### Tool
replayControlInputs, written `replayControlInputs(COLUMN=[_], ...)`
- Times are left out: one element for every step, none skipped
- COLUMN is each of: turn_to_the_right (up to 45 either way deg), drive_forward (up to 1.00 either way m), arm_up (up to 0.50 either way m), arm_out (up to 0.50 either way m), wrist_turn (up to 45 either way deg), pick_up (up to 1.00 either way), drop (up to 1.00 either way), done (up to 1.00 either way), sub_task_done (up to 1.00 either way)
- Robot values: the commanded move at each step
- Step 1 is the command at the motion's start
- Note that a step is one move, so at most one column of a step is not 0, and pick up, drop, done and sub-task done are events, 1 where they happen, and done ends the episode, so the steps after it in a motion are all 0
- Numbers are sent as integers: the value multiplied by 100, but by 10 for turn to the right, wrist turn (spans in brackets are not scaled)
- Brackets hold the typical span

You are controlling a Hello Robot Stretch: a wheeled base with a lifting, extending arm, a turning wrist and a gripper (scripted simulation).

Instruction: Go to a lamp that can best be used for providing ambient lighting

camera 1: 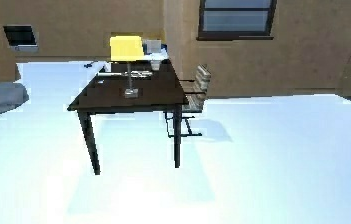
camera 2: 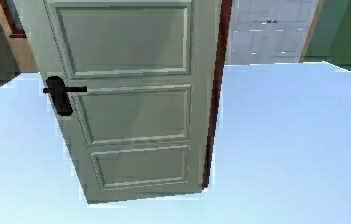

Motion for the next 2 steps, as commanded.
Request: replayControlInputs(turn_to_the_right=[0,-450], drive_forward=[90,0], arm_up=[0,0], arm_out=[0,0], wrist_turn=[0,0], pick_up=[0,0], drop=[0,0], done=[0,0], sub_task_done=[0,0])
